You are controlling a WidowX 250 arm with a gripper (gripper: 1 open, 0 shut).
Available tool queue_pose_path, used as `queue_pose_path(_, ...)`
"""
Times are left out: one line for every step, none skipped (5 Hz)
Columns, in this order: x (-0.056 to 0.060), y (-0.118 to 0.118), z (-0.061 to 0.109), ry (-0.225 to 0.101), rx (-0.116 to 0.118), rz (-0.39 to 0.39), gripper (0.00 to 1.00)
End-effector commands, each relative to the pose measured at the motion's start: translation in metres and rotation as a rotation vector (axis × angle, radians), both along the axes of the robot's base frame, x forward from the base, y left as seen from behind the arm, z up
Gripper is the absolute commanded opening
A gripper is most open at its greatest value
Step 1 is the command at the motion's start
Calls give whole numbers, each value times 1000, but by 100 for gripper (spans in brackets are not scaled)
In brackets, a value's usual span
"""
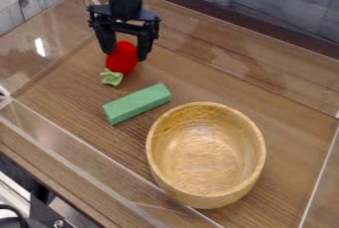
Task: Move the red fruit to the right
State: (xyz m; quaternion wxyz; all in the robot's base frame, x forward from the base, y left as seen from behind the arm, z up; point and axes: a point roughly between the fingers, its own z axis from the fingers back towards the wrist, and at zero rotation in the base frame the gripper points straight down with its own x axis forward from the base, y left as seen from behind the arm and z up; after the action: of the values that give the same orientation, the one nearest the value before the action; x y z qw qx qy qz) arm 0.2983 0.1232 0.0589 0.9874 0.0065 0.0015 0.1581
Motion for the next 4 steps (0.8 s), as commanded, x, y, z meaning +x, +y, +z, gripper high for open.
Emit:
queue_pose_path(17,8,13,-70,42,17,100)
queue_pose_path(20,10,11,-76,50,27,100)
queue_pose_path(22,11,10,-80,56,35,100)
queue_pose_path(23,11,9,-83,62,39,100)
